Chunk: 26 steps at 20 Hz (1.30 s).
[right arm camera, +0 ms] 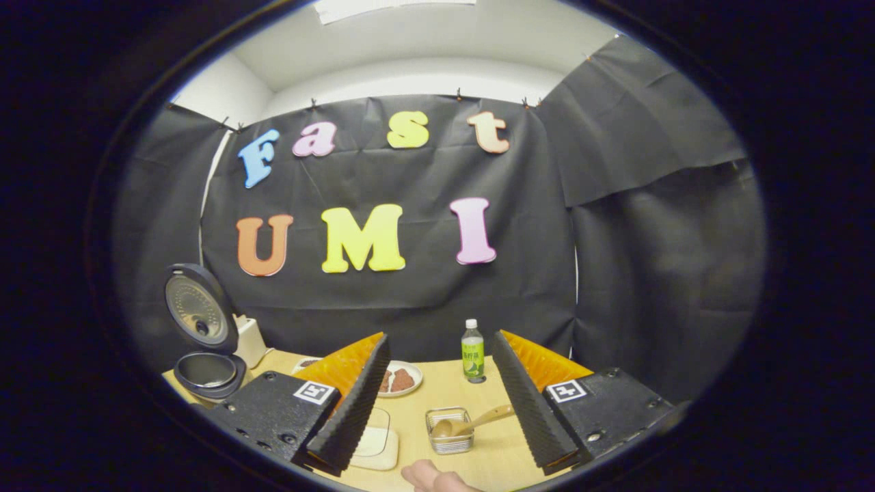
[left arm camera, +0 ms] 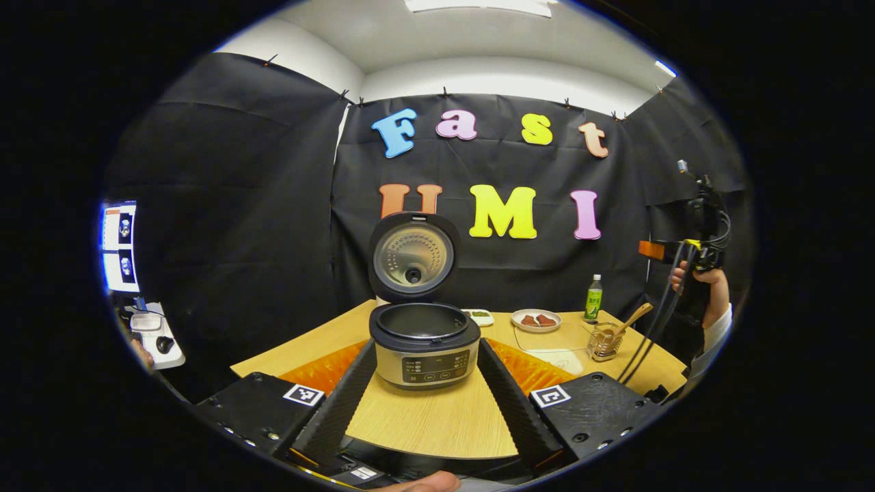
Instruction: Close the left gripper, press the button to open the rice cooker; take a wooden spoon from the chopstick holder with the right hand, scoop a spoonful of rice and pour it into the rice cooker, then put the wooden spoon back into the chopstick holder.
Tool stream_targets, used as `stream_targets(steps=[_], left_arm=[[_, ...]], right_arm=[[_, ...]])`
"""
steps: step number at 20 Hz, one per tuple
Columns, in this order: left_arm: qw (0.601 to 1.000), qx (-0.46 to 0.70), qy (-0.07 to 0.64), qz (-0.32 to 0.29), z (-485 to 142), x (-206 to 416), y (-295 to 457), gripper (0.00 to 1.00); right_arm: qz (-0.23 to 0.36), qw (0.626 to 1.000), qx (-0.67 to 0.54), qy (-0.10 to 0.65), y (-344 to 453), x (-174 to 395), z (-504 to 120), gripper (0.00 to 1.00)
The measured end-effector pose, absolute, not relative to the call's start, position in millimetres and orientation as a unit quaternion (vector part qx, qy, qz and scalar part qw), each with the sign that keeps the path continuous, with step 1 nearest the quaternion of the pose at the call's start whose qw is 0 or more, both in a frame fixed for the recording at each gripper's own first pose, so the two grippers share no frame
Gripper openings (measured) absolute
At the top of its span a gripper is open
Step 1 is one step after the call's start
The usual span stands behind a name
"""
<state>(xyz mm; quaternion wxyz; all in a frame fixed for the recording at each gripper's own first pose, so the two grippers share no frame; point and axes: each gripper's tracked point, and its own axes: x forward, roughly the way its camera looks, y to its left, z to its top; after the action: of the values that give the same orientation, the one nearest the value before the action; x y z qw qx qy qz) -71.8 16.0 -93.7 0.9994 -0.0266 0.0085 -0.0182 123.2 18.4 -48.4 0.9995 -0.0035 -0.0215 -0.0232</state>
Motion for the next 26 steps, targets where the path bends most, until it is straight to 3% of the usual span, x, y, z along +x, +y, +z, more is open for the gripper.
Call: stream_targets(steps=[3, 4, 10, 18, 20, 26], left_arm=[[0.999, -0.029, 0.006, -0.014, -76.6, -61.8, 16.5, 0.95], [0.999, -0.030, 0.012, -0.015, -72.7, -57.6, 15.9, 0.94], [0.999, -0.037, 0.027, -0.030, -24.4, -16.1, 16.9, 0.94], [0.998, -0.021, 0.031, -0.047, 70.2, 105.3, 36.1, 0.94], [0.997, -0.033, 0.031, -0.058, 76.8, 140.7, 31.4, 0.95], [0.998, -0.055, -0.003, -0.018, 84.7, 232.3, 58.5, 0.95]], right_arm=[[-0.004, 0.999, -0.011, -0.031, 32.0, 83.6, -36.5, 0.94], [-0.001, 0.999, -0.015, -0.034, 35.6, 74.1, -30.6, 0.99], [0.017, 0.999, -0.042, -0.028, 47.0, 47.0, -21.2, 0.98], [0.037, 0.998, -0.049, -0.024, 34.9, 47.1, -31.0, 0.97], [0.029, 0.998, -0.044, -0.022, 21.1, 53.4, -33.6, 0.98], [0.036, 0.999, -0.024, -0.024, 3.8, 58.8, -50.5, 0.98]])
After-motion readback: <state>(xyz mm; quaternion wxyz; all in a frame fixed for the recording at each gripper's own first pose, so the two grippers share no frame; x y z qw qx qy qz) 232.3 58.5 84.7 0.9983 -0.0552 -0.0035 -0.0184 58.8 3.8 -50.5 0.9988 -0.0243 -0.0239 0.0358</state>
